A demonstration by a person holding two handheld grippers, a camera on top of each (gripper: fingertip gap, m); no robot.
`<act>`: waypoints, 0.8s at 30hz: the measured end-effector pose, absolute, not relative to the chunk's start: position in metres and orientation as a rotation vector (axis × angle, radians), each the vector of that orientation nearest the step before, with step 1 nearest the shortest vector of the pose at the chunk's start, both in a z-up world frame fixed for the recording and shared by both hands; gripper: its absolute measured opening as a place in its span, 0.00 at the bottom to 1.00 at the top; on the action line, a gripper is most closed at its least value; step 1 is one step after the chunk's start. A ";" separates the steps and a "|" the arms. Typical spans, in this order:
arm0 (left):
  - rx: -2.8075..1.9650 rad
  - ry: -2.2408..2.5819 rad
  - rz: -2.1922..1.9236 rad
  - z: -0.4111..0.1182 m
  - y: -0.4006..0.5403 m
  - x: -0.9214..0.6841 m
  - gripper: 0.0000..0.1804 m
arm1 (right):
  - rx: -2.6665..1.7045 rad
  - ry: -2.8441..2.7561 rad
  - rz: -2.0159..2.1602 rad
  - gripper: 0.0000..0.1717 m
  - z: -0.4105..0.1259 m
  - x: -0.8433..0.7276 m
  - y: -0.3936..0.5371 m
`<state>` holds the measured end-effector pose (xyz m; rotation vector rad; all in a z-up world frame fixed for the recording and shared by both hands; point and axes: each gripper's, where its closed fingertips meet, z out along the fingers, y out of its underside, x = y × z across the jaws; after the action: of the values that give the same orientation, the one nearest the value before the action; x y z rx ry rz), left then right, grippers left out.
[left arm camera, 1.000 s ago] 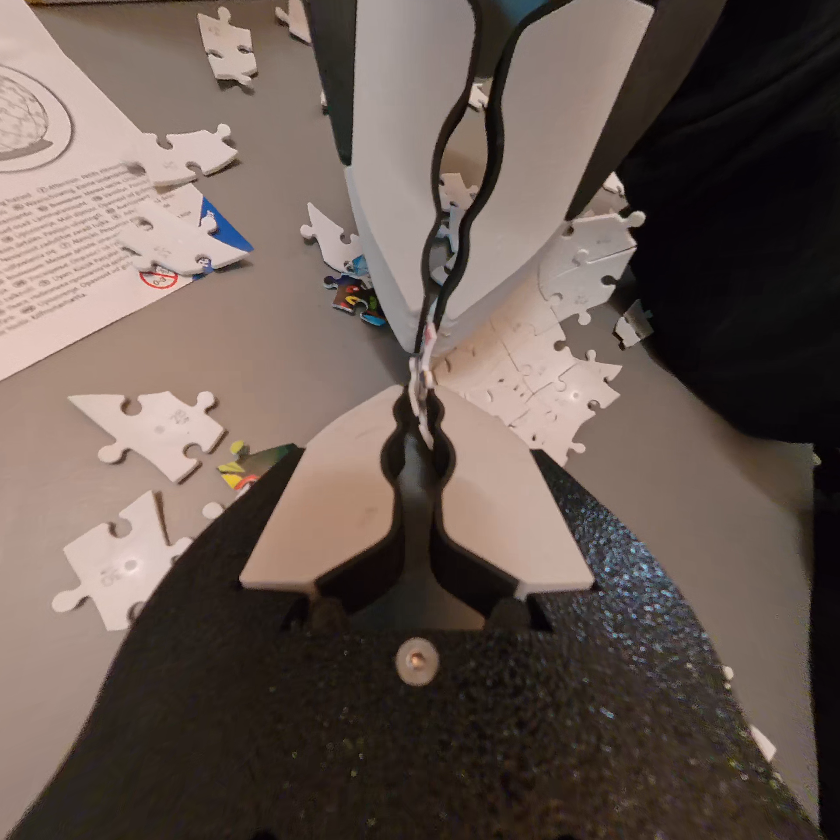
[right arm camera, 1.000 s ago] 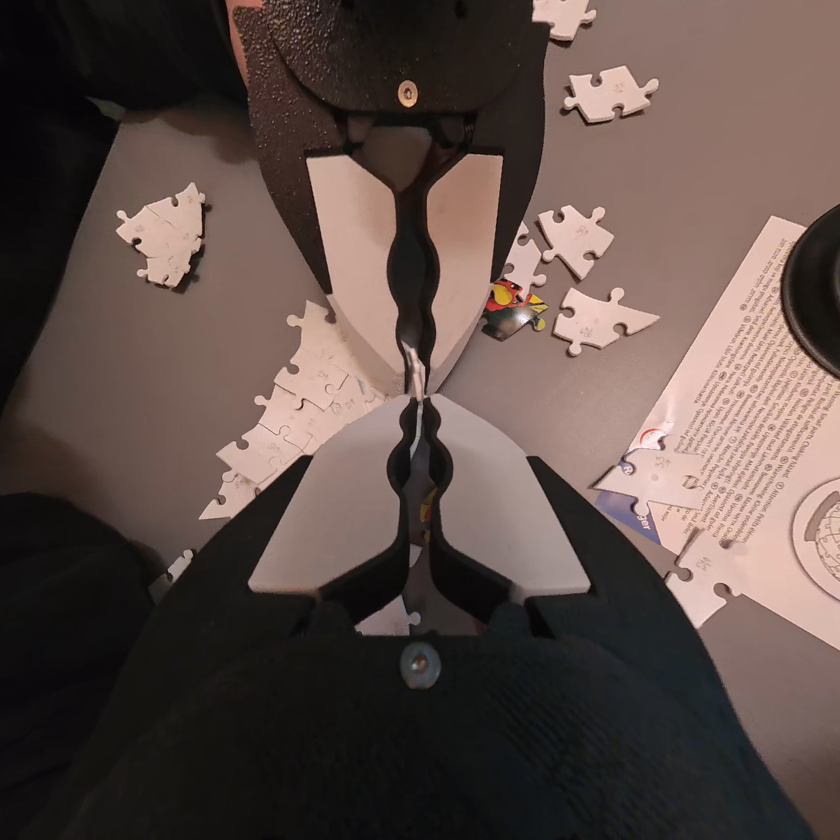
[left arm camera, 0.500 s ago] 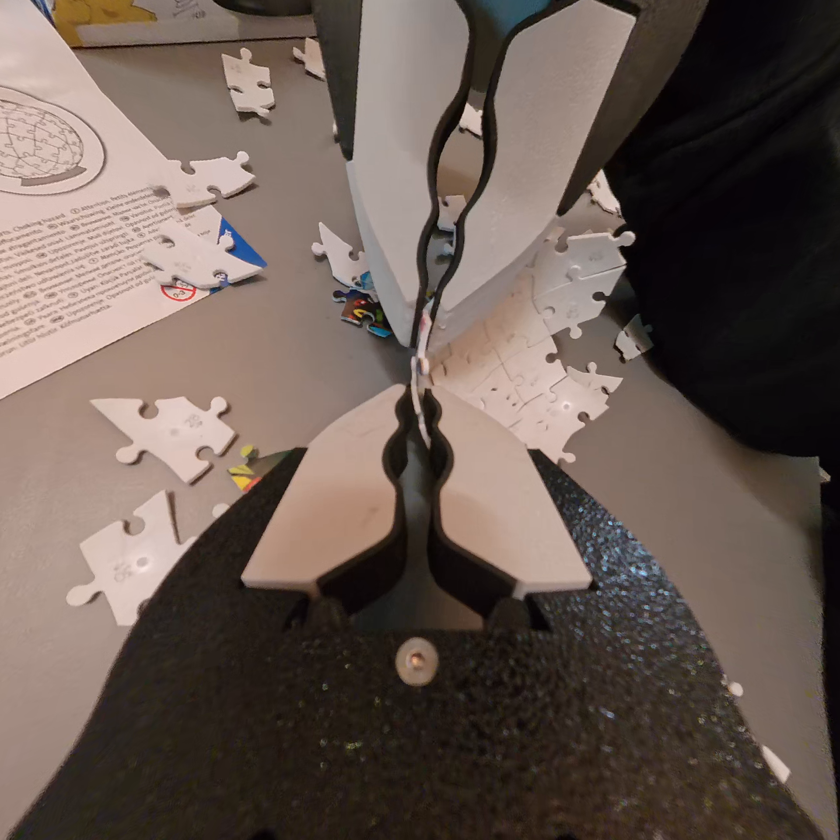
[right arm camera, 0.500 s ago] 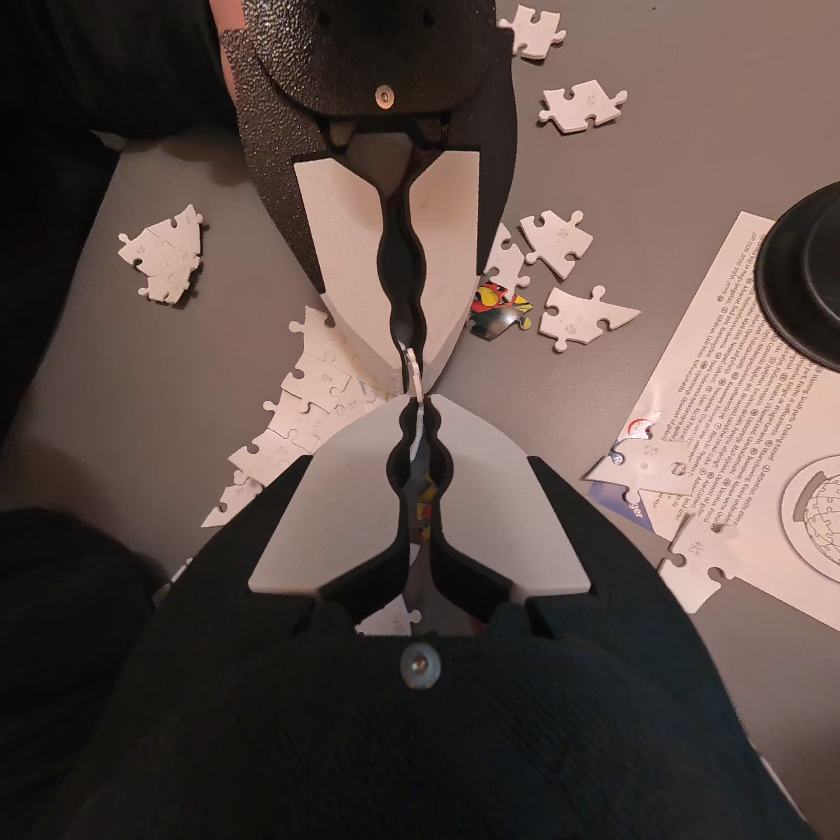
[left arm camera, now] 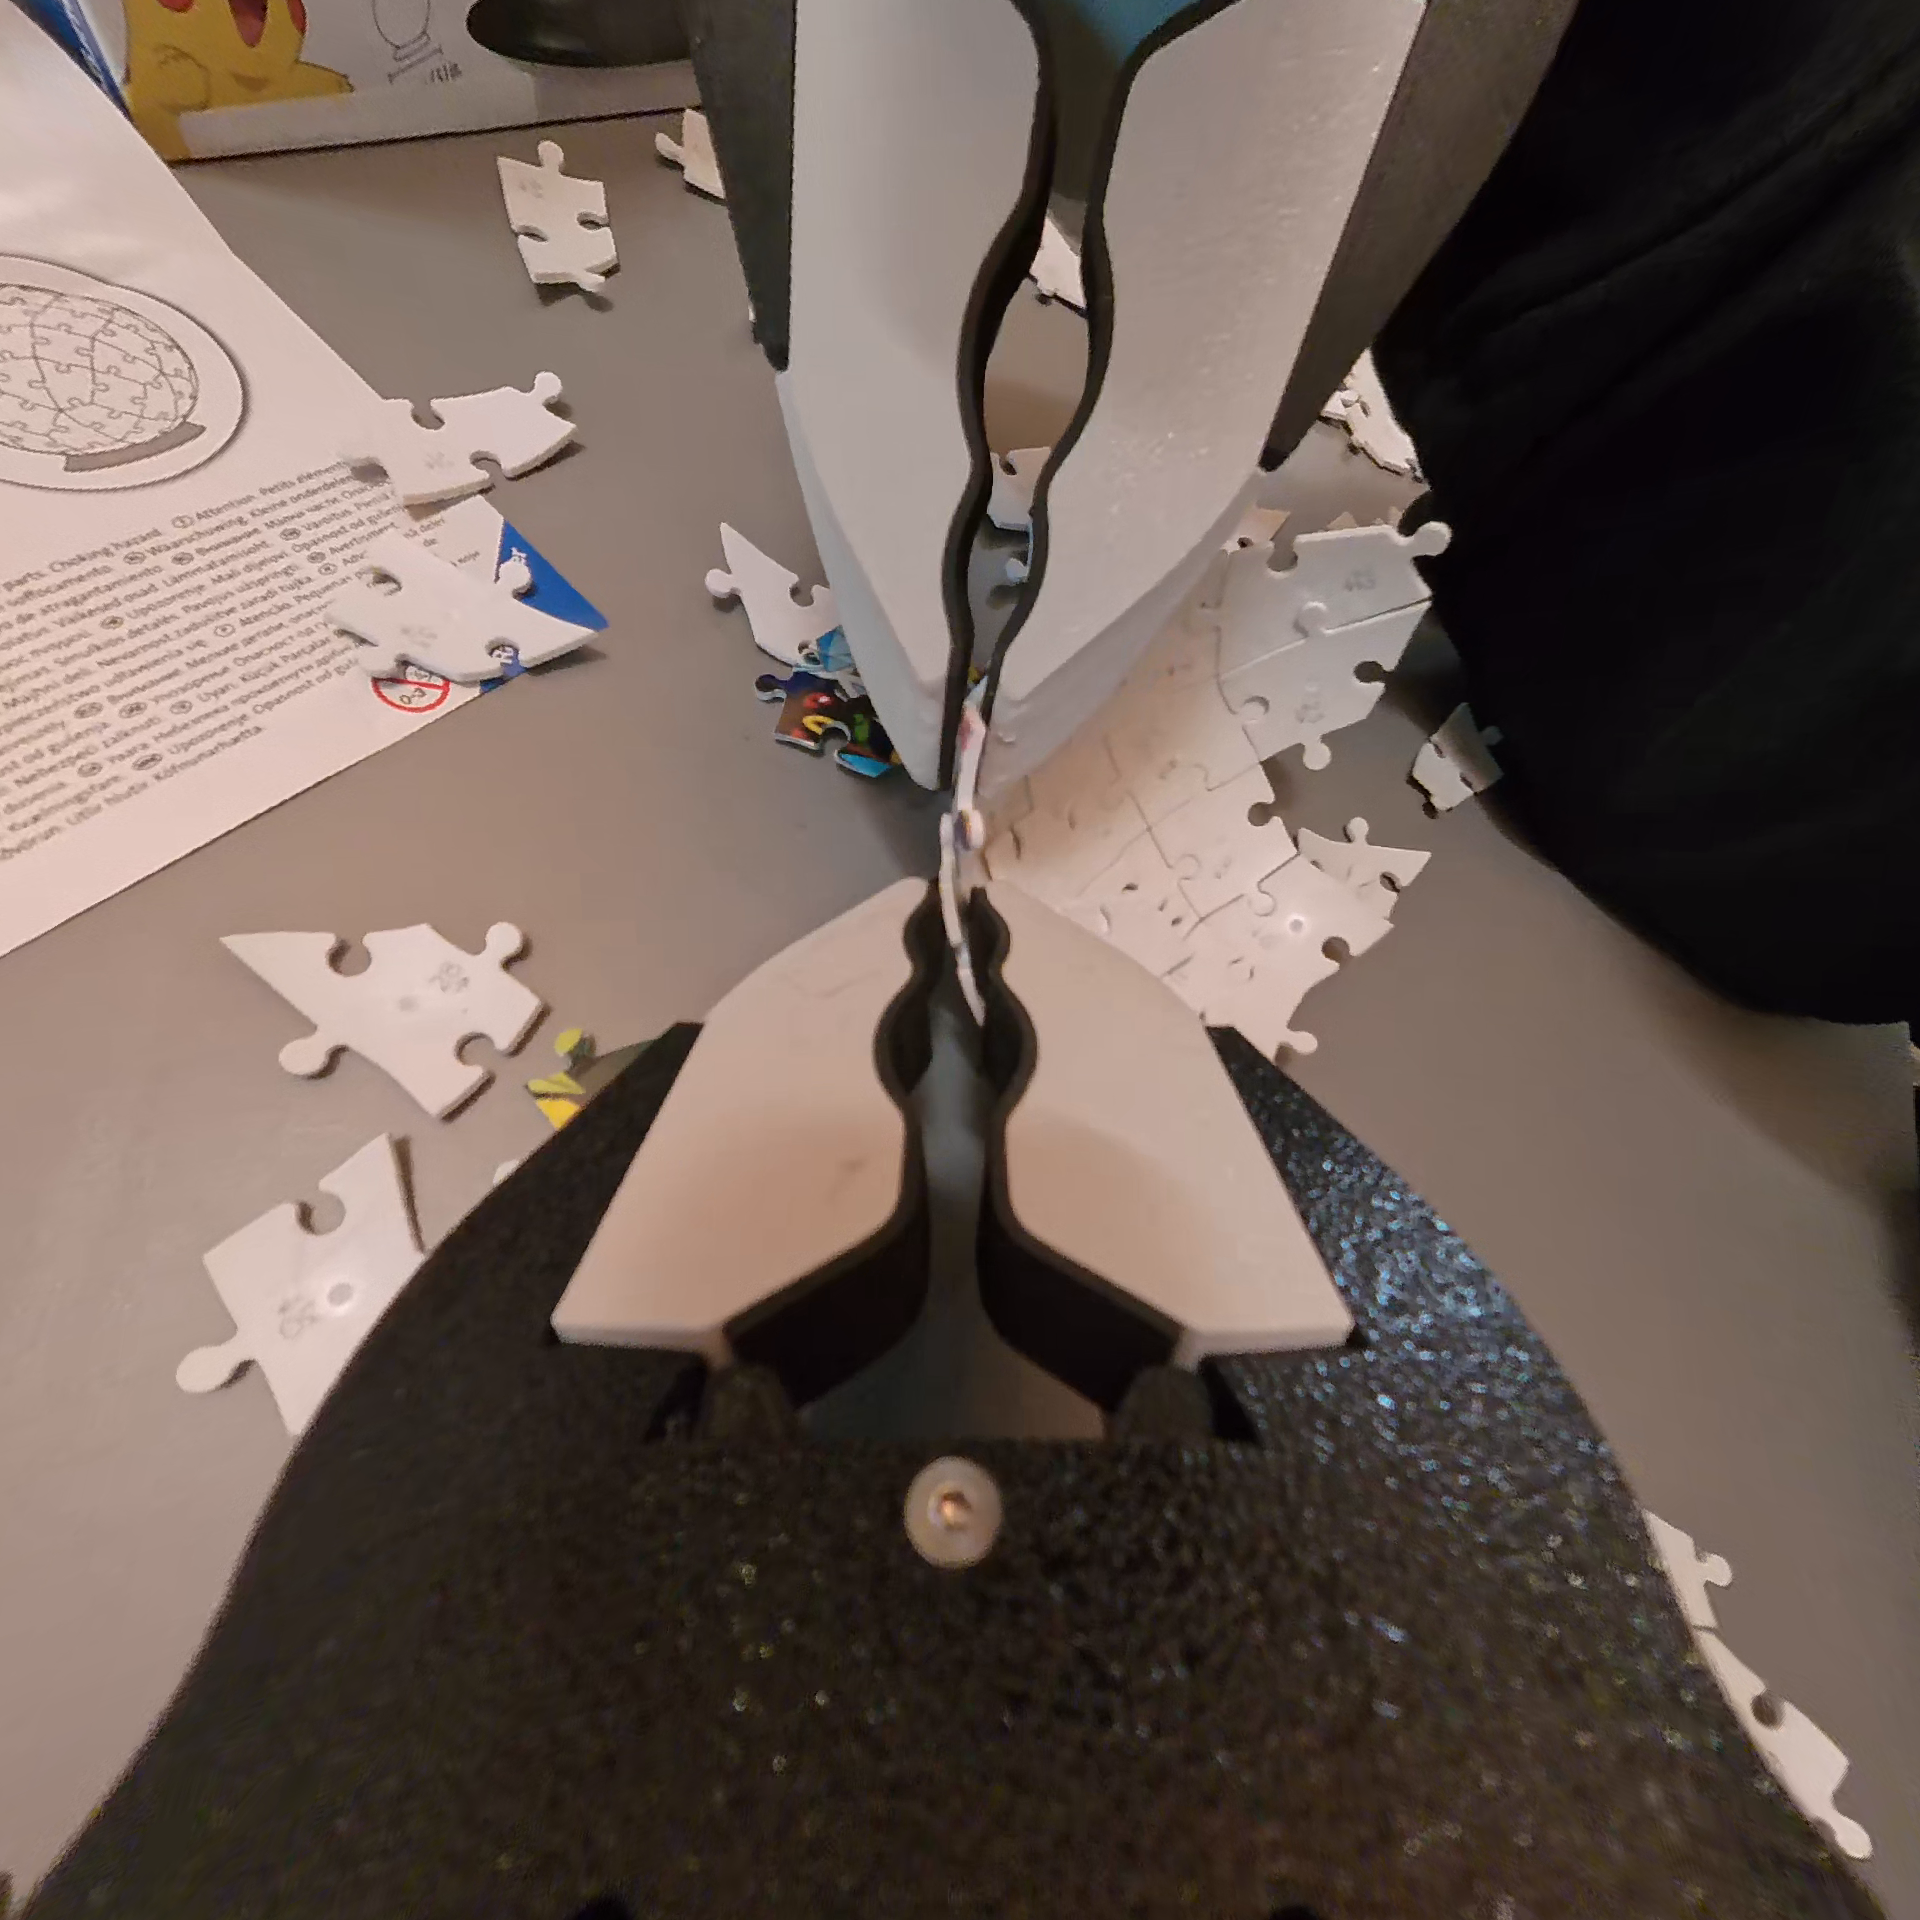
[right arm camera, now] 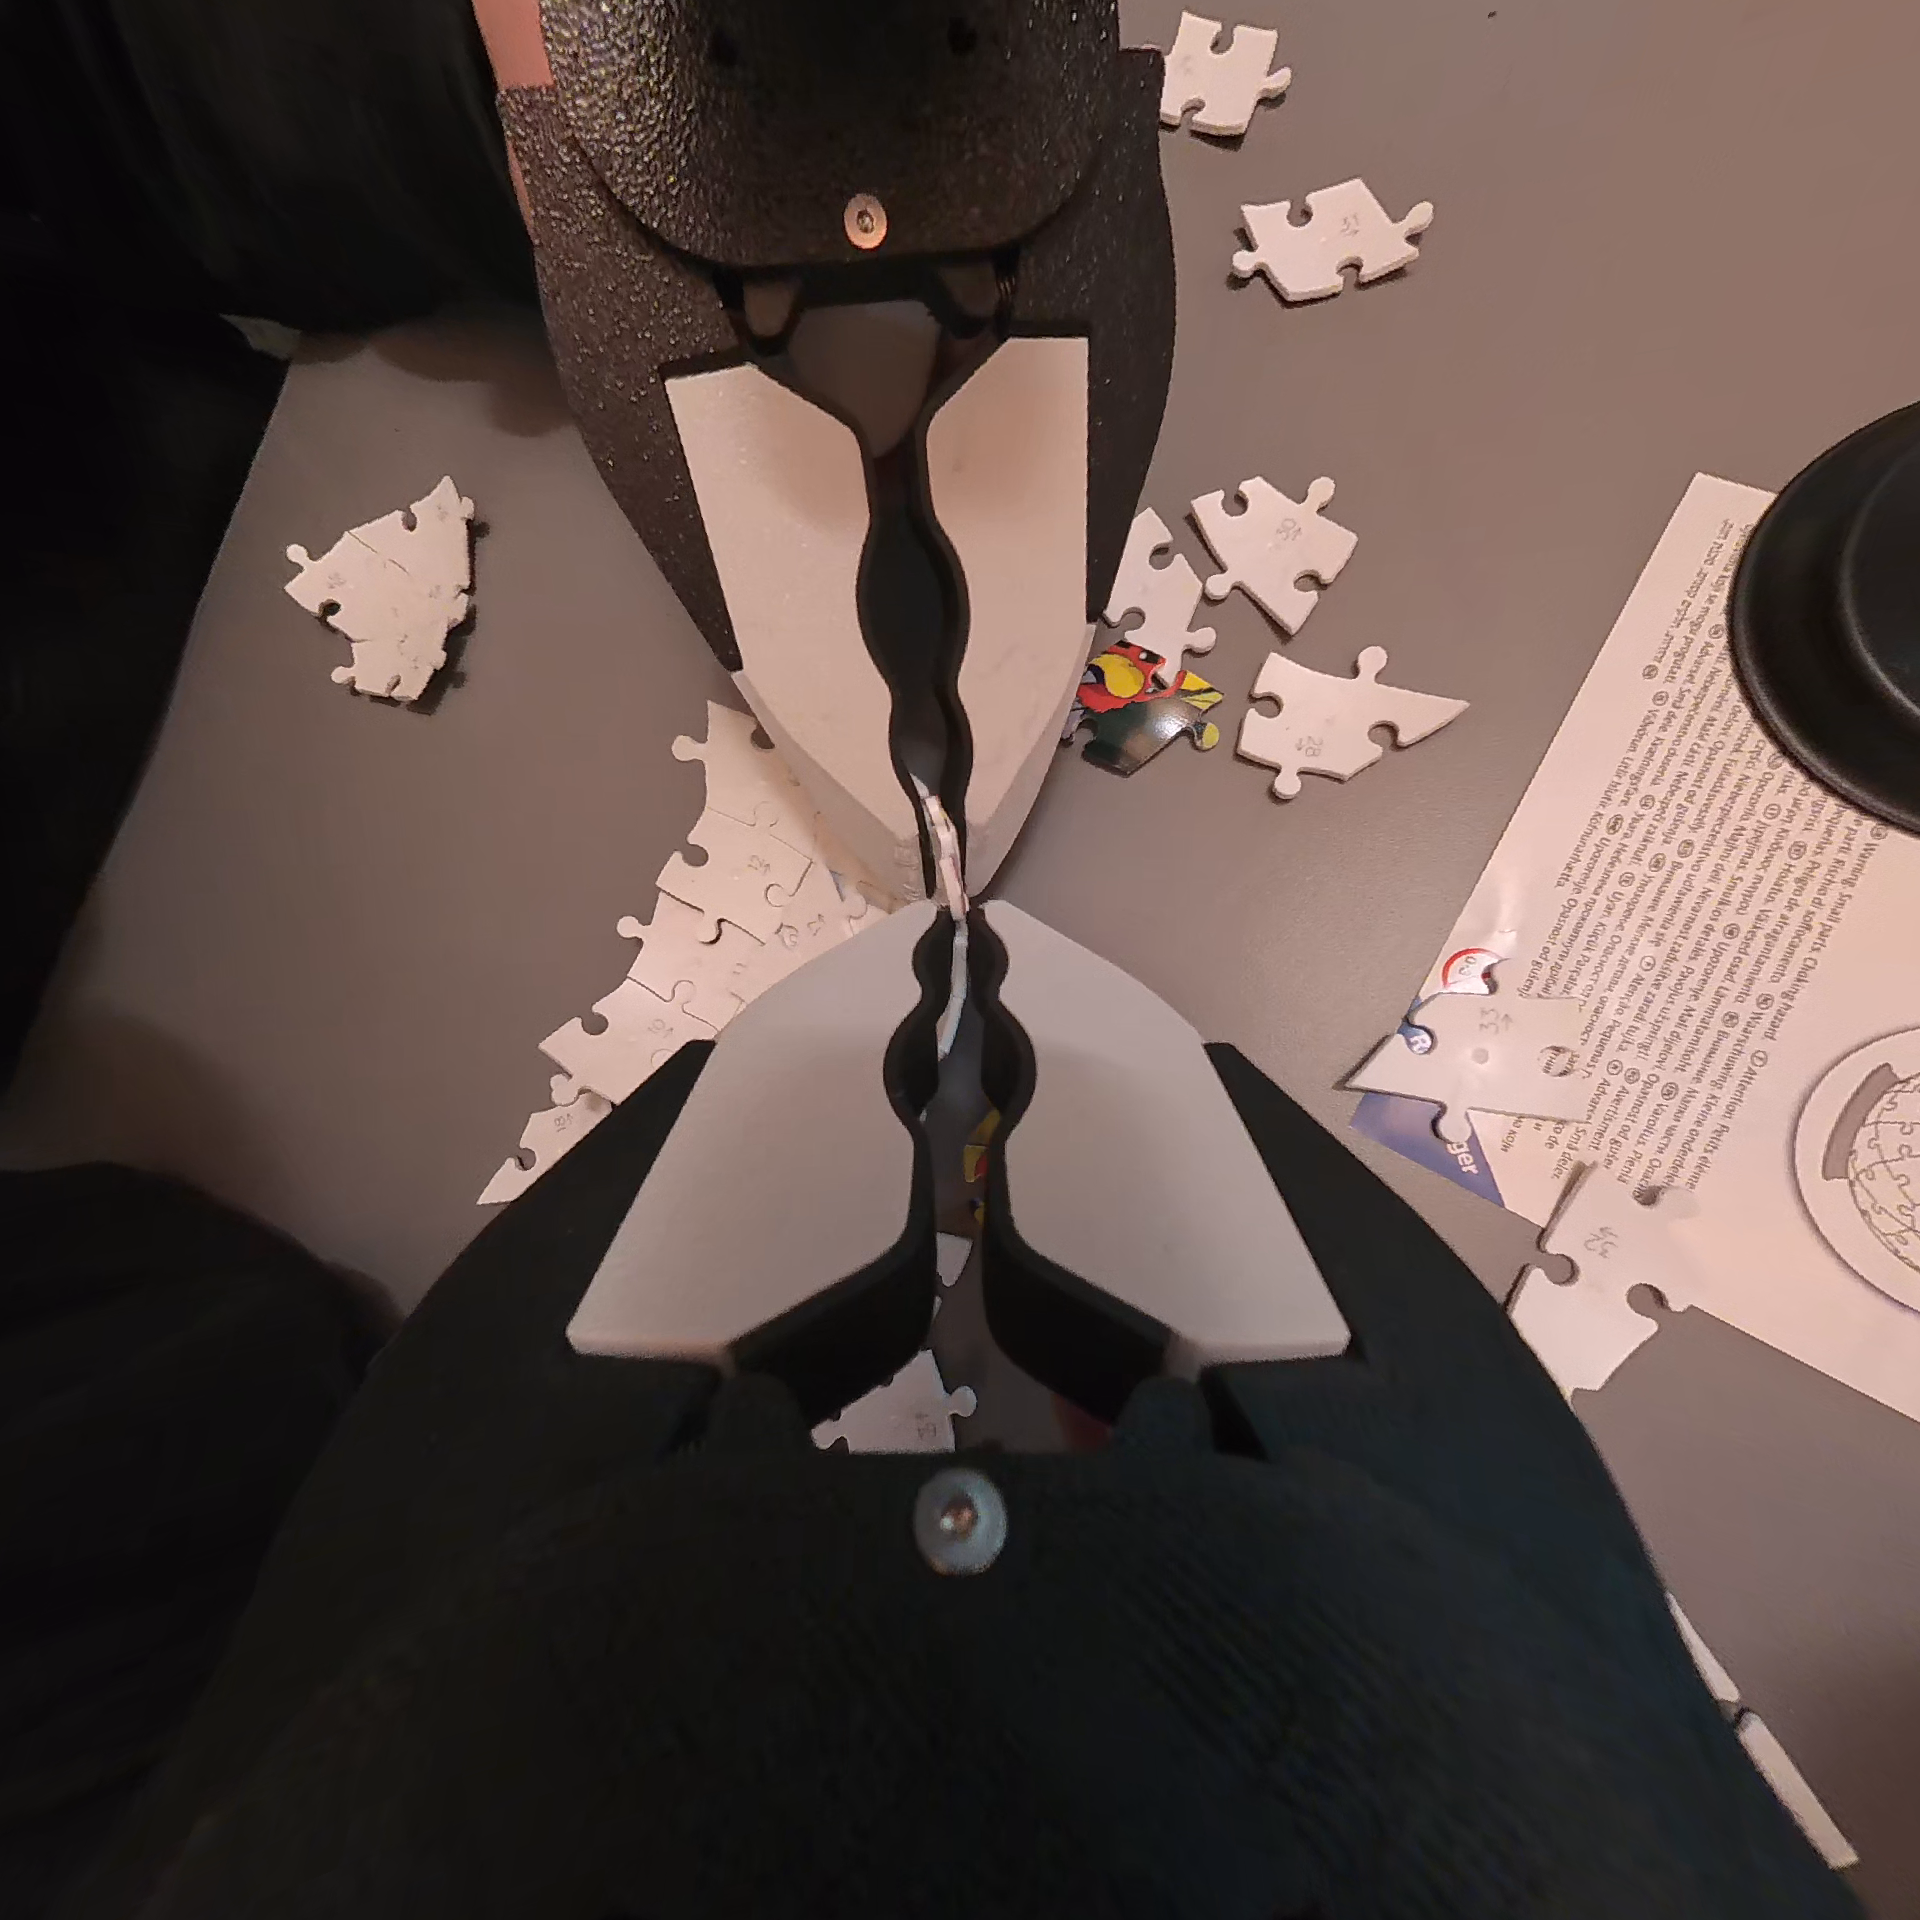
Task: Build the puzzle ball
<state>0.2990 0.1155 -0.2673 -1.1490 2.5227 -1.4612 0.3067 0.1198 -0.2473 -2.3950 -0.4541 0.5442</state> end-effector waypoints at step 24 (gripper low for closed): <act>-1.304 2.557 -1.464 -0.274 0.118 0.295 0.10 | -2.283 -0.432 0.439 0.07 -0.220 0.316 0.124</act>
<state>0.2949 0.1179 -0.2741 -1.3036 2.5570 -1.4642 0.3158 0.1240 -0.2203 -2.2835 -0.4316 0.4388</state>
